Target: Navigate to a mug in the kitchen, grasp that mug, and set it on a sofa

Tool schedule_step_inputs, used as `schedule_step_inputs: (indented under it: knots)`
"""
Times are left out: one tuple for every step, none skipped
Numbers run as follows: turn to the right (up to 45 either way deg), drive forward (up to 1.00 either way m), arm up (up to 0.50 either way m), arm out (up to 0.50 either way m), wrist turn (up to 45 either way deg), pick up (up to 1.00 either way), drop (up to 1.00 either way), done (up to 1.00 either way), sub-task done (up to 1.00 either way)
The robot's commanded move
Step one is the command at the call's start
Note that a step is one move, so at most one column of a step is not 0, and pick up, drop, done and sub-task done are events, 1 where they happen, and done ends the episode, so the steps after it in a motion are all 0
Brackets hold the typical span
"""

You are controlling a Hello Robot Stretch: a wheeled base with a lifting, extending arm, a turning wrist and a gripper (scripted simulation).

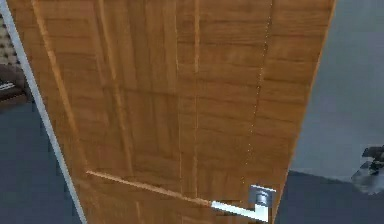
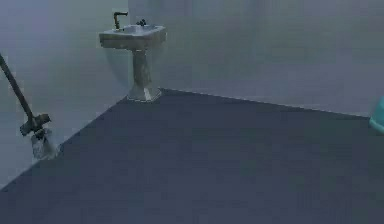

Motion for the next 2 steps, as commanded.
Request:
schedule_step_inputs:
  knots:
    - [-15.0, 0.00, 0.00, 0.00, 0.0, 0.00, 0.00, 0.00, 0.00]
    - [0.0, 0.15, 0.00, 0.00, 0.0, 0.00, 0.00, 0.00, 0.00]
